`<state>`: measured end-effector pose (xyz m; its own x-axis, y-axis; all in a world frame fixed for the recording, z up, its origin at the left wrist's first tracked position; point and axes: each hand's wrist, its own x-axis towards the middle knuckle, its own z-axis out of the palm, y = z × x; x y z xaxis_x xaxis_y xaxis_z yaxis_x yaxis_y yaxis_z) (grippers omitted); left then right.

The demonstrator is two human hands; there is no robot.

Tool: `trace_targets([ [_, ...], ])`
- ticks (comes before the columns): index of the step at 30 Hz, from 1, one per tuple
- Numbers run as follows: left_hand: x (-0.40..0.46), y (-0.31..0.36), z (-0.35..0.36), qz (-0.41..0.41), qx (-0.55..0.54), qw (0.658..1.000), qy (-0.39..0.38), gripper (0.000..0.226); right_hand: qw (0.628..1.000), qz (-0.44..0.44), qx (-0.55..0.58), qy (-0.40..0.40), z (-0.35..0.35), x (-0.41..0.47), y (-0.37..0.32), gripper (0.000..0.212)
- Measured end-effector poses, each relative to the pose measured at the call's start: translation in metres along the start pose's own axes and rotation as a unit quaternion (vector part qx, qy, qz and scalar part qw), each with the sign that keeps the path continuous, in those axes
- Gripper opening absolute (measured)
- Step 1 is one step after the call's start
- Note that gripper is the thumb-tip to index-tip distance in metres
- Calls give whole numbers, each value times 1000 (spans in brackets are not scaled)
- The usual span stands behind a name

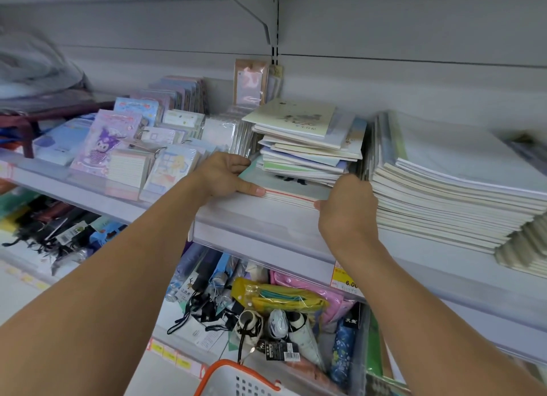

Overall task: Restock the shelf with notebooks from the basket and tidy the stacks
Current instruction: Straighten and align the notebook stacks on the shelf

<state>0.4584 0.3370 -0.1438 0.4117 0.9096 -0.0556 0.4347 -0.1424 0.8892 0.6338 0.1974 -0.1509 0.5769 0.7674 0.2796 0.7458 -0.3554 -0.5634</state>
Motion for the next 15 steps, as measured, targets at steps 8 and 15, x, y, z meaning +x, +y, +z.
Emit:
trace_targets([
  [8, -2, -1, -4, -23, -54, 998, -8, 72, 993, 36, 112, -19, -7, 4, 6, 45],
  [15, 2, -6, 0, -6, -86, 996, 19, 59, 997, 4, 71, 9, -7, 2, 5, 30],
])
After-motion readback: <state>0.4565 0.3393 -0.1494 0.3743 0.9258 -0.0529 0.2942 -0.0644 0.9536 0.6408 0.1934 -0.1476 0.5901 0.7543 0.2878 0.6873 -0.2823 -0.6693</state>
